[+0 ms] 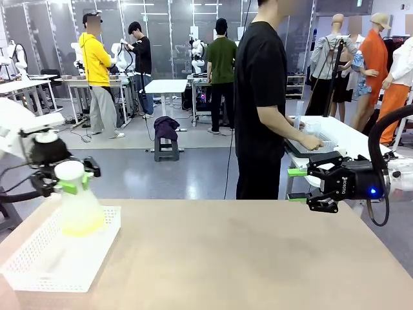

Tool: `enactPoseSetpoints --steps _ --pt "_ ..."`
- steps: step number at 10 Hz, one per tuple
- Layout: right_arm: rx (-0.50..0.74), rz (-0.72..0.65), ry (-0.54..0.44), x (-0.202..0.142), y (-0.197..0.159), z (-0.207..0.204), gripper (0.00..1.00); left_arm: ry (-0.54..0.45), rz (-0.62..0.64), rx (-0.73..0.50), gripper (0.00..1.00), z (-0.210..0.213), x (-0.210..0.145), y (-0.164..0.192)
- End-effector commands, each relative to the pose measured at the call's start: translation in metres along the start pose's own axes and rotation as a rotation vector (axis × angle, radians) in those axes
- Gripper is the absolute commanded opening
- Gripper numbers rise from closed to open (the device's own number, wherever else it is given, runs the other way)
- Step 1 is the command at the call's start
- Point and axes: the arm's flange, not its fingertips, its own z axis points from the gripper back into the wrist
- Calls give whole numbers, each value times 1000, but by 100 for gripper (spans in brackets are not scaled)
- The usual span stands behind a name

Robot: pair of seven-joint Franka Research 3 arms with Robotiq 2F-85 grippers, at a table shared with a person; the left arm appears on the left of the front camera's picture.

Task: Prepare the solutions needed for the experiment.
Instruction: When the human places the Big flask in the center of the table, pick up the Big flask and place it in the left Organizing basket.

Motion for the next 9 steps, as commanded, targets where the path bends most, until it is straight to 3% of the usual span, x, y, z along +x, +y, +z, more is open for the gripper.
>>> enactPoseSetpoints --steps 1,4,9 --pt "6 2 -8 1 1 -1 63 -40 -35 148 0 13 -14 -29" --pt "6 2 -8 1 1 -1 63 -127 -27 282 0 55 -46 -62" --pt "6 2 -8 1 1 -1 63 -138 27 400 0 89 -110 -62"
